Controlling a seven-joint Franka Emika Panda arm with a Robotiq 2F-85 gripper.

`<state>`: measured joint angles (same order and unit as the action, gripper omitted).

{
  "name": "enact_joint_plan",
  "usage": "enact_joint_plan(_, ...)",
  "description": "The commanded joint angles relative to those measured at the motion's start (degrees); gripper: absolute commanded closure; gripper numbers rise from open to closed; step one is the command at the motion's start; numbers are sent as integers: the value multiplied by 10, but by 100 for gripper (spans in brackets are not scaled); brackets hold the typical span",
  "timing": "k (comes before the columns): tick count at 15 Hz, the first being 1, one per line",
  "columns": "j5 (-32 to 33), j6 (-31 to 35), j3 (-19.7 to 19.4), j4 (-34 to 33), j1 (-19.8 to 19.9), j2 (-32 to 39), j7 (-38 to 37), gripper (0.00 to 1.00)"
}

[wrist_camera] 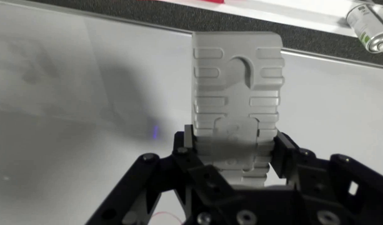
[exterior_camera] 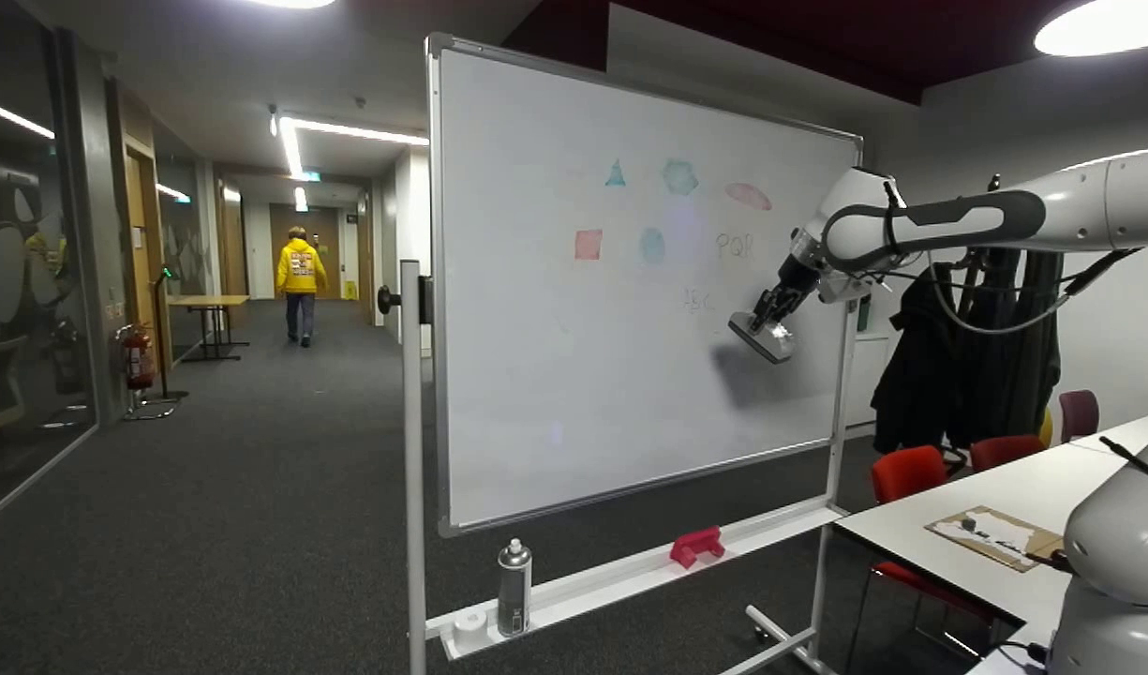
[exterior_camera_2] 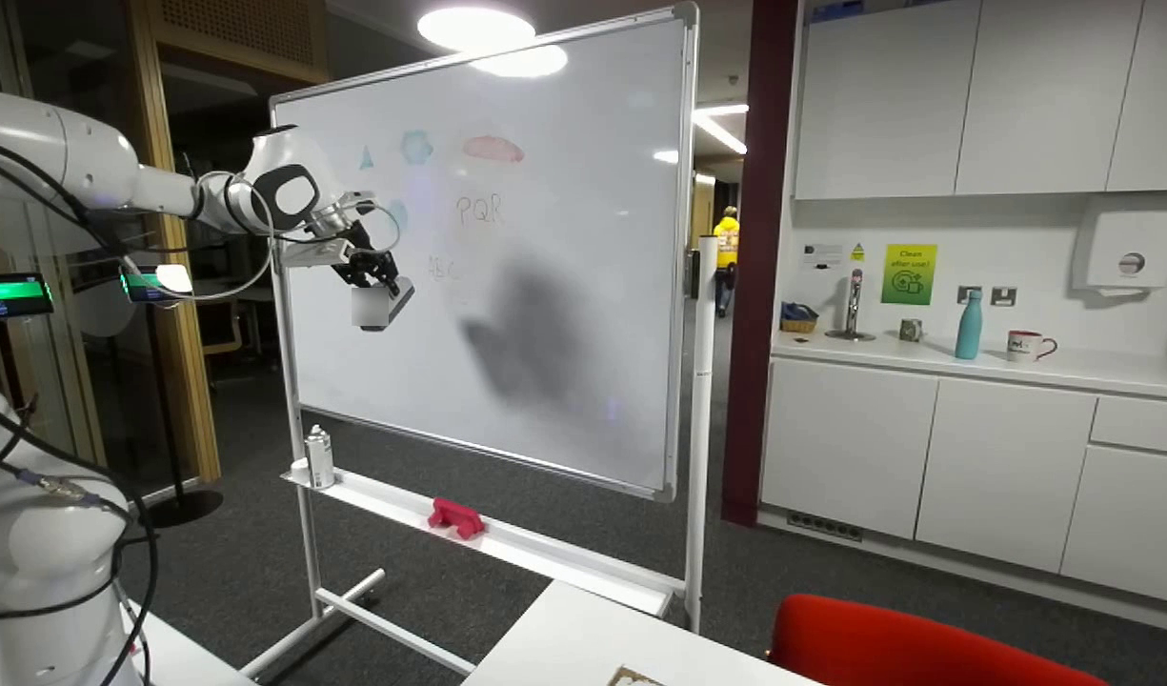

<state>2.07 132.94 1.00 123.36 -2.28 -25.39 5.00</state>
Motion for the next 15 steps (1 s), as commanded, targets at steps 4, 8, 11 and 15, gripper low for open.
enact_joint_plan(4, 0, 31, 0, -5, 0, 16, 3, 42)
enact_joint_plan(8, 0, 31, 0, -6, -1, 16, 3, 42)
enact_joint_plan(11, 0, 31, 0, -7, -1, 16, 3, 42)
enact_joint_plan(15, 3, 56, -1, -8, 0, 25, 7, 67)
